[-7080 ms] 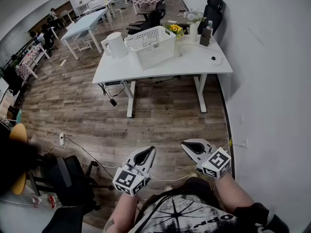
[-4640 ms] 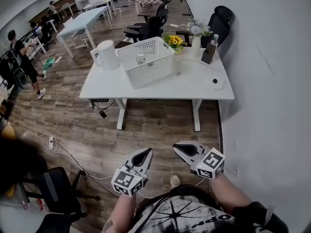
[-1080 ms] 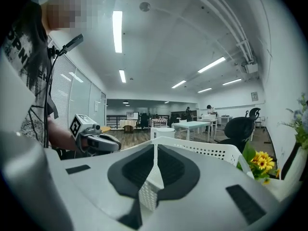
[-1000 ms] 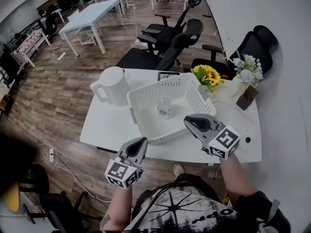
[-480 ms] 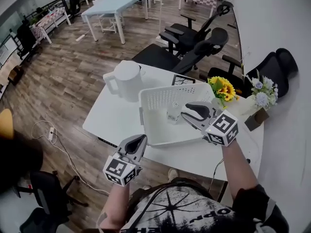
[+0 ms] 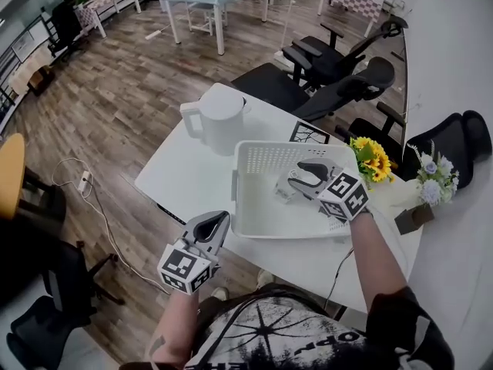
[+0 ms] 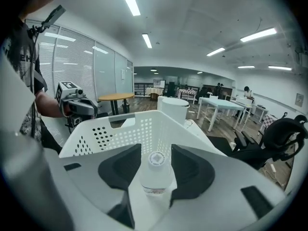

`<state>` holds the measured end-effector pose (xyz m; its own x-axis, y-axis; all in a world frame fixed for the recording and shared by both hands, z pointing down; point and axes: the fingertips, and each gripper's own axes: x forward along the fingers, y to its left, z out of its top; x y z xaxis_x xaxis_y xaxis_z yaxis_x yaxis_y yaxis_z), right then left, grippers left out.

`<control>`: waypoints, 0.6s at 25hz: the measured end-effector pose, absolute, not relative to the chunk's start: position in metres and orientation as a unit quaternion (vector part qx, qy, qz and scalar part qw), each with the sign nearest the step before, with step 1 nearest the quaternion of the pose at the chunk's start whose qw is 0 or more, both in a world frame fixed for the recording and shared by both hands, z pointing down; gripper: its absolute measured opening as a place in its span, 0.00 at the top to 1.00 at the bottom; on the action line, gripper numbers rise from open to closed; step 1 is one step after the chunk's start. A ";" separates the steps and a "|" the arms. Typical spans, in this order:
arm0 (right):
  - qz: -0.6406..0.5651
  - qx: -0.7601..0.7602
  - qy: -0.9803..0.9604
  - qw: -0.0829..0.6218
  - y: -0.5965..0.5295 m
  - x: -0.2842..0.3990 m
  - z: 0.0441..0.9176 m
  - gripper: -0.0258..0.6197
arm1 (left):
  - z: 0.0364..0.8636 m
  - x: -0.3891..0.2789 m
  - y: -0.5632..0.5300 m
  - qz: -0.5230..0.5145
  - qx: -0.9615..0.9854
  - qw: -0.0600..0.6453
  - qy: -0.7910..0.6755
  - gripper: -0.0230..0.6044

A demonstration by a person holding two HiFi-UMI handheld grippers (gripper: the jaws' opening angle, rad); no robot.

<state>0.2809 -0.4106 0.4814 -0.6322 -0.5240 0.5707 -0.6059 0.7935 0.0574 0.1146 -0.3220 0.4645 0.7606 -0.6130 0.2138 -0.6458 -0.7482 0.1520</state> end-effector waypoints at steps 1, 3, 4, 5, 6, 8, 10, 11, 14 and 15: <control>0.074 0.309 -0.901 0.297 -0.414 0.280 0.488 0.66 | 0.466 0.113 -0.323 0.076 0.930 0.111 -0.343 0.95; 0.083 0.298 -0.901 0.303 -0.420 0.278 0.498 0.66 | 0.469 0.109 -0.325 0.079 0.926 0.115 -0.352 0.95; 0.088 0.293 -0.902 0.306 -0.421 0.277 0.504 0.66 | 0.471 0.107 -0.326 0.080 0.923 0.117 -0.356 0.95; 0.093 0.288 -0.902 0.309 -0.422 0.276 0.509 0.66 | 0.472 0.106 -0.326 0.081 0.922 0.120 -0.360 0.95; 0.098 0.283 -0.902 0.312 -0.422 0.276 0.515 0.66 | 0.474 0.105 -0.326 0.082 0.920 0.122 -0.364 0.95; 0.106 0.277 -0.903 0.311 -0.421 0.276 0.522 0.66 | 0.477 0.103 -0.325 0.083 0.917 0.125 -0.369 0.95; 0.112 0.275 -0.907 0.300 -0.421 0.276 0.524 0.66 | 0.478 0.101 -0.325 0.085 0.915 0.126 -0.374 0.95; 0.112 0.275 -0.908 0.295 -0.422 0.277 0.524 0.66 | 0.479 0.100 -0.325 0.085 0.914 0.126 -0.376 0.95; 0.100 0.276 -0.912 0.285 -0.423 0.276 0.520 0.68 | 0.479 0.098 -0.326 0.086 0.912 0.125 -0.381 0.95; 0.094 0.278 -0.914 0.282 -0.423 0.276 0.519 0.69 | 0.479 0.098 -0.325 0.087 0.912 0.125 -0.381 0.95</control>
<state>0.2757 -0.4230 0.5193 -0.6872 -0.4540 0.5671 -0.5604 0.8280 -0.0163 0.0976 -0.3252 0.4788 0.6943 -0.6737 0.2532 -0.7170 -0.6781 0.1617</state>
